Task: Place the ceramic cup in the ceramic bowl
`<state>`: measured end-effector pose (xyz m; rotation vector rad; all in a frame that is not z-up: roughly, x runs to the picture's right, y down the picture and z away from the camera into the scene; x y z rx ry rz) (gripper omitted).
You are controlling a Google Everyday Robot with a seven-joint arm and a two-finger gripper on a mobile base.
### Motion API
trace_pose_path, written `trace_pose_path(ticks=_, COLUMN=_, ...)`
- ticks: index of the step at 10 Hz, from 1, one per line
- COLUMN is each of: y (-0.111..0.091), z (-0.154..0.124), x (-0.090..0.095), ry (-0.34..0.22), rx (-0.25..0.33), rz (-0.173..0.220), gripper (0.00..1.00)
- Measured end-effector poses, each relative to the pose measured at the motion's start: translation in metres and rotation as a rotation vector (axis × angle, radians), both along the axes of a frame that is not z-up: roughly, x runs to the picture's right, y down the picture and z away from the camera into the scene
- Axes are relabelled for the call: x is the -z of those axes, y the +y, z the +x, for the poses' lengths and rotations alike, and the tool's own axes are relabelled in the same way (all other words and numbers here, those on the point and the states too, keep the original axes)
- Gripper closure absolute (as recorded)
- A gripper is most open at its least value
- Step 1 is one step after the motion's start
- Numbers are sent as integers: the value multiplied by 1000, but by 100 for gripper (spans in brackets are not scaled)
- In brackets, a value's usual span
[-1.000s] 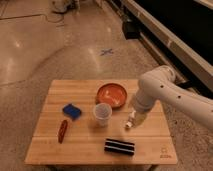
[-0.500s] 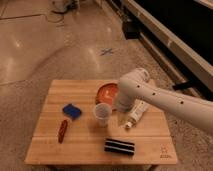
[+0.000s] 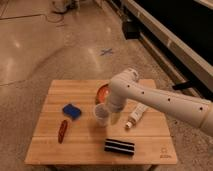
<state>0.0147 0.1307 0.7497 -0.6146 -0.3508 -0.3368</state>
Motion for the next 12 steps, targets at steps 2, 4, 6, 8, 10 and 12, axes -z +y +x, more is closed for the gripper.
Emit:
trace_pose_path(ticks=2, y=7, z=-6, x=-5, ry=-7, rx=23, rz=4, gripper=39)
trace_pose_path(ticks=4, y=11, z=-12, x=-11, ry=-9, rx=44, rz=10, gripper=56)
trace_pose_path(ticks=6, y=15, z=-17, x=-17, ry=-10, rx=61, rz=21, gripper=78)
trace_pose_path(ticks=8, y=14, z=-17, x=-18, ry=-7, rx=61, rz=29, gripper=95)
trace_pose_path(ticks=10, y=3, z=-25, x=-7, ry=-27, rx=52, rz=42, gripper=100)
trace_pose_path(ticks=12, y=-20, z=-28, x=11, ry=-52, rx=39, rz=60, gripper=100)
